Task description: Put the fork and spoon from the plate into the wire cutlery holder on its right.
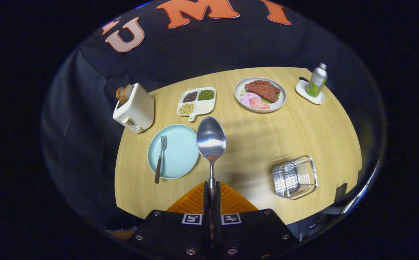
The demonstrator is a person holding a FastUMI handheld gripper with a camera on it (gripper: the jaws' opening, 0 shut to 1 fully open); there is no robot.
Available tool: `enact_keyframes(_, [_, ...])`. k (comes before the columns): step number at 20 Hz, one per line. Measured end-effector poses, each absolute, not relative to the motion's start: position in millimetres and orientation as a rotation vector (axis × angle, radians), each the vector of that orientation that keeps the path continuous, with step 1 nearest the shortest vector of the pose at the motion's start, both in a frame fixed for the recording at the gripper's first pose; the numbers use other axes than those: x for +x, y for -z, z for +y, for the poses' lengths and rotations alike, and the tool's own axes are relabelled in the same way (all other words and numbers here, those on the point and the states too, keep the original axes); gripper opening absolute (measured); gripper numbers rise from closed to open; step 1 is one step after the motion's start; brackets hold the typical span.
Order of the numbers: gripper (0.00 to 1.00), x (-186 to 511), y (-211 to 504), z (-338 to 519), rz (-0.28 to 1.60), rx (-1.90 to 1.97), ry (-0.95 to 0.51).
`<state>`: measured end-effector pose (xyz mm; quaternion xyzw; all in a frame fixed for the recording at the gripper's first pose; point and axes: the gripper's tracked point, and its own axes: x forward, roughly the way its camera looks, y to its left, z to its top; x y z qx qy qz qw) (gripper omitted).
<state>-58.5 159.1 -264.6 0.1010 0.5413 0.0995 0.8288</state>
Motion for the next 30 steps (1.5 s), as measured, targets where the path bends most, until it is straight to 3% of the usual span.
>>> enact_keyframes(9, [0.05,-82,274,50,1.201,0.135,-0.136])
enact_keyframes(19, [0.05,-104,317,25,1.384,0.089,-0.142])
enact_keyframes(27, [0.11,-86,326,16,1.379,0.142,-0.104])
enact_keyframes(30, [0.09,-72,317,15,1.326,0.191,-0.084])
